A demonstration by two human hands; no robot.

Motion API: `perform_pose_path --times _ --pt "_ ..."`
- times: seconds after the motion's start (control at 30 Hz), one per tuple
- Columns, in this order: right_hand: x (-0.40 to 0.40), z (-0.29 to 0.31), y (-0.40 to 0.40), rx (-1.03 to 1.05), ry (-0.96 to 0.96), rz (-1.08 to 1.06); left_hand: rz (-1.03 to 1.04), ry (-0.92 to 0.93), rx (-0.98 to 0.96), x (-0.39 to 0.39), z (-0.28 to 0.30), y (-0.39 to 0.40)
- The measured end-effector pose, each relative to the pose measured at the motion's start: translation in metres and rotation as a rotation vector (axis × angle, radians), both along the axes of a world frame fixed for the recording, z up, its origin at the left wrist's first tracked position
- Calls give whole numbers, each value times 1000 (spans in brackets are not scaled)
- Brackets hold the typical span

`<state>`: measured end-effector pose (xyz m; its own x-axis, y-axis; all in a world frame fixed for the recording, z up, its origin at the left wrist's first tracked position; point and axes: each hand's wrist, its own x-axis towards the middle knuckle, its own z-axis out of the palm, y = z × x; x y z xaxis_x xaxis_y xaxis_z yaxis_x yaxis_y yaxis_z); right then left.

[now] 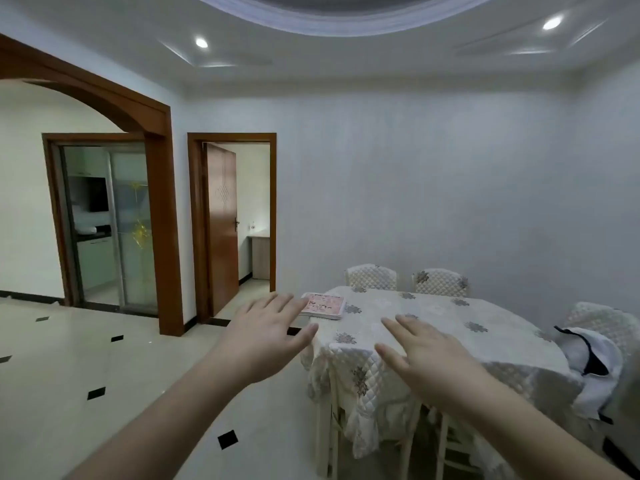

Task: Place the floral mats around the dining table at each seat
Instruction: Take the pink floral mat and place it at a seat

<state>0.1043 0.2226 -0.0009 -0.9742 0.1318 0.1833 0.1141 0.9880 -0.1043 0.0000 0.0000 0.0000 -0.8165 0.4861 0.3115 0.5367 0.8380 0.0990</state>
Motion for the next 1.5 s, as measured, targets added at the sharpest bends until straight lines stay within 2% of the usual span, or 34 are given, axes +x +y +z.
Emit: perform_pose_path --times 0.2,0.3,0.47,0.67,0.97,1.33,1.5 --pt "-51 -8 34 33 27 26 -11 71 -62 -48 -16 43" --pt "-83 -17 57 55 49 17 56 84 -116 -77 -19 68" --pt "-135 -24 89 52 72 -94 147 77 -154 -120 -12 103" --pt "-191 -26 94 54 80 -27 201 29 -189 -158 -11 111" --pt "-295 -32 47 50 110 156 131 32 -132 -236 -30 88" --pt "-449 -38 -76 67 111 228 168 77 -131 -379 -43 -29" --pt "-506 -40 -105 99 89 235 202 96 -122 -429 -59 -60"
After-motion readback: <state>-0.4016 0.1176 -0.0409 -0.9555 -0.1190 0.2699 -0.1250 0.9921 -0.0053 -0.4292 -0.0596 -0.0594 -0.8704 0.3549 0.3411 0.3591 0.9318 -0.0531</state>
